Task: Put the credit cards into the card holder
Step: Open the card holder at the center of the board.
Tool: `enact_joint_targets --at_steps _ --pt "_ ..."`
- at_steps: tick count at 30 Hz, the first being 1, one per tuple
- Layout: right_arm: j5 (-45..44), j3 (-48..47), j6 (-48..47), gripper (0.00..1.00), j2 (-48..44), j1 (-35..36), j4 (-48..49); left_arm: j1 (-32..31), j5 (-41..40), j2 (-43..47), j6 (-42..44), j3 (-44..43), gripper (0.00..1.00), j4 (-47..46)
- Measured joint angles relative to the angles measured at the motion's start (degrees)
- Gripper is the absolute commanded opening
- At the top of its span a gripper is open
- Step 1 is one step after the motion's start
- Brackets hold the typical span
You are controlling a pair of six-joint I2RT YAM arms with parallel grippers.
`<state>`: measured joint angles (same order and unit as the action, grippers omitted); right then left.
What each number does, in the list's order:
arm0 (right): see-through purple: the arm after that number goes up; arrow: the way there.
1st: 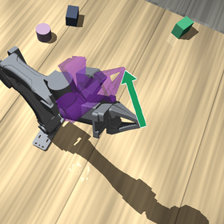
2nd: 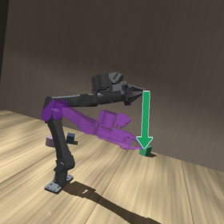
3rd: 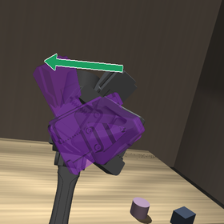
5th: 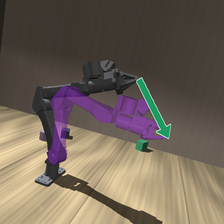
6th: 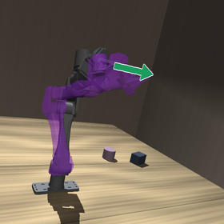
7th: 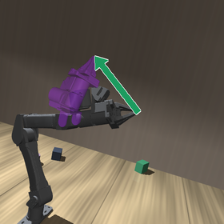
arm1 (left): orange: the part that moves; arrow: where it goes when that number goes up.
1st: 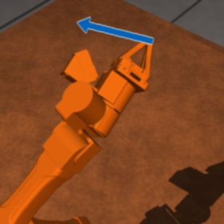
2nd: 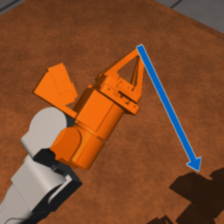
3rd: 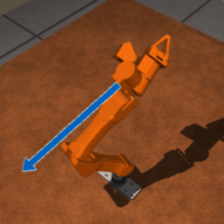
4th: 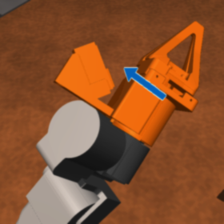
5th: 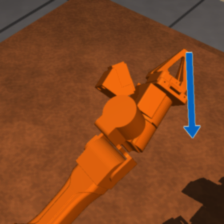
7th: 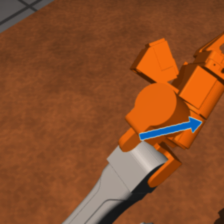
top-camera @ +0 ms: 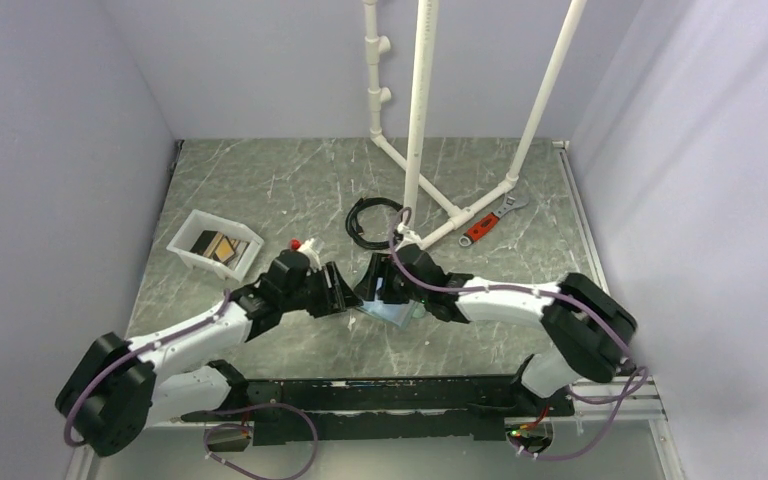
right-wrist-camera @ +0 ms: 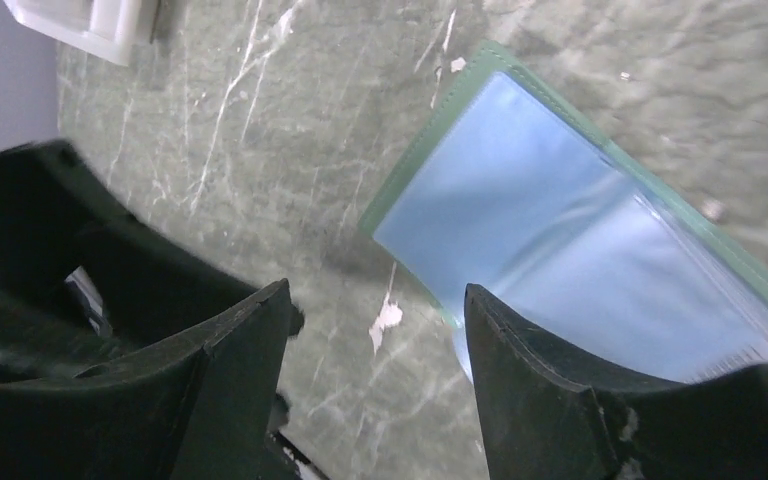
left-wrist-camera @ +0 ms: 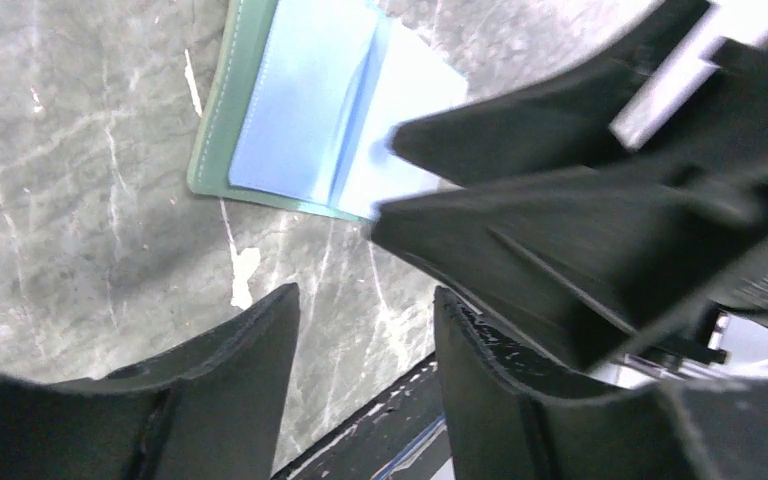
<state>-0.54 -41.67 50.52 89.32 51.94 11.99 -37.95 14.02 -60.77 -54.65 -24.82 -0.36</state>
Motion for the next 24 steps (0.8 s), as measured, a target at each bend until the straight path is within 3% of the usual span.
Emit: enact_joint_targets --at_steps 4,5,6,11,15,19,24 --pt "-1.6 3.4 -0.1 0.7 -8.5 -0.1 -3.4 0.1 0.0 -7.1 3.8 -6.2 0.76 4.2" --pt "-2.1 3.9 -0.2 0.7 -9.8 -0.3 -3.9 0.1 -0.4 -8.8 5.1 -8.3 0.87 6.1" --pt "-2.9 4.7 -0.4 0.71 -11.4 -0.7 -4.3 0.2 -0.8 -10.7 6.6 -10.6 0.92 8.3" --pt "-0.3 9.7 -1.0 0.69 -16.0 -4.2 -5.1 1.5 -3.5 -19.5 12.7 -19.9 0.92 13.7" --pt "4.7 12.9 -1.5 0.65 -16.2 -7.2 -5.6 2.2 -2.6 -26.7 16.5 -23.7 0.81 13.6" --pt "8.1 14.3 -1.5 0.6 -16.2 -9.3 -5.4 2.4 -0.1 -31.6 17.6 -23.4 0.48 12.1" --pt "10.1 15.5 -1.7 0.52 -17.2 -9.9 -5.6 2.4 3.4 -31.6 15.0 -18.1 0.27 3.8"
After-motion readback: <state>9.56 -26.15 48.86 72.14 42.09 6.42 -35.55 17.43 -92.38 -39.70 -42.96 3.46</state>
